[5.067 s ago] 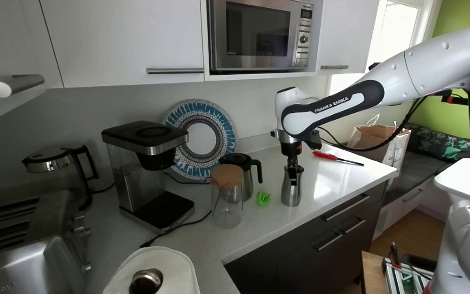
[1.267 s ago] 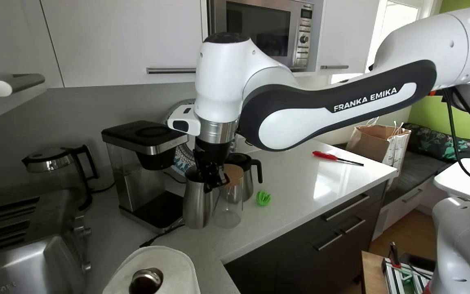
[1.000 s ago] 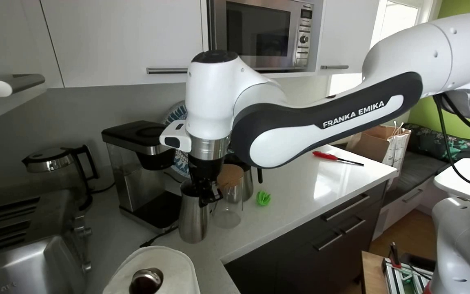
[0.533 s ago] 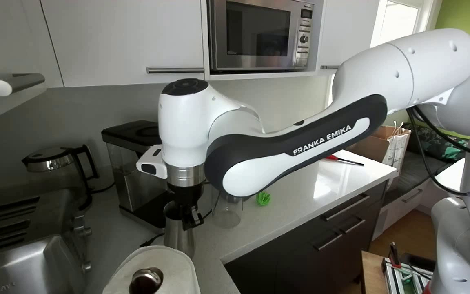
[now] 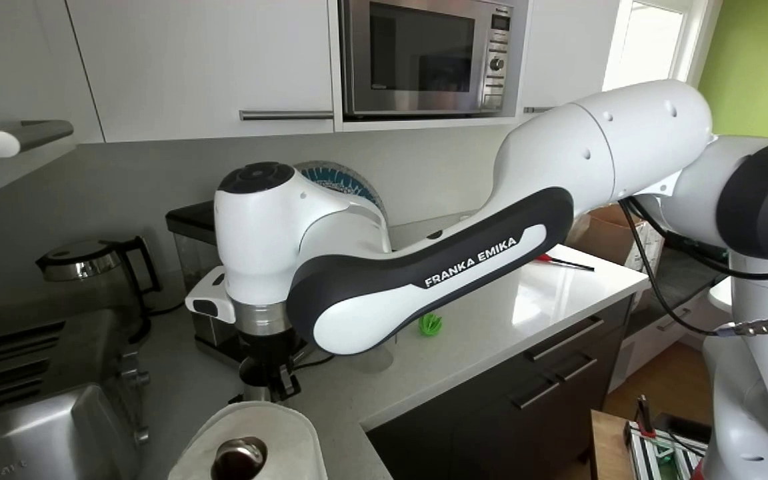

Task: Move the metallic cup from right to left of the worktop

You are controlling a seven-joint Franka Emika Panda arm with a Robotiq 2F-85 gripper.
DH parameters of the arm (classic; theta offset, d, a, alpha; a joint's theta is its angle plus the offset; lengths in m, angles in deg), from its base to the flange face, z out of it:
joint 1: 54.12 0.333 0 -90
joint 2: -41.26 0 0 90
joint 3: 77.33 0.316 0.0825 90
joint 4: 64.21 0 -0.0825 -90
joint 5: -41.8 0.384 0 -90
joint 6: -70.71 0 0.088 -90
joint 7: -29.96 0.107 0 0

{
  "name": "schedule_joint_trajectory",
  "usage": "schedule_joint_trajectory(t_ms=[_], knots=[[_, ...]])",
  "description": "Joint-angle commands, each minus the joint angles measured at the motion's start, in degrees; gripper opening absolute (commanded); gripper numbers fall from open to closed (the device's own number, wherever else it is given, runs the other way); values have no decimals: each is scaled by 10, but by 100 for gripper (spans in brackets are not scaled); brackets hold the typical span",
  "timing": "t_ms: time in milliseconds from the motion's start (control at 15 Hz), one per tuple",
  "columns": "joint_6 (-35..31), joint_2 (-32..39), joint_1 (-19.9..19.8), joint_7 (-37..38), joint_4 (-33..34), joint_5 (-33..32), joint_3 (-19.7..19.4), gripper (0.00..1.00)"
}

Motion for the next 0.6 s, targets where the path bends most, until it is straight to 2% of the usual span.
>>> schedule_joint_trajectory(t_ms=[0, 133, 200, 267, 533], knots=[[20, 28, 7, 4, 36, -14, -1, 1], [25, 36, 8, 1, 43, -12, -1, 1], [29, 39, 7, 1, 46, -7, 0, 30], [33, 39, 8, 2, 48, -8, 0, 31], [50, 12, 16, 23, 53, -24, -4, 60]])
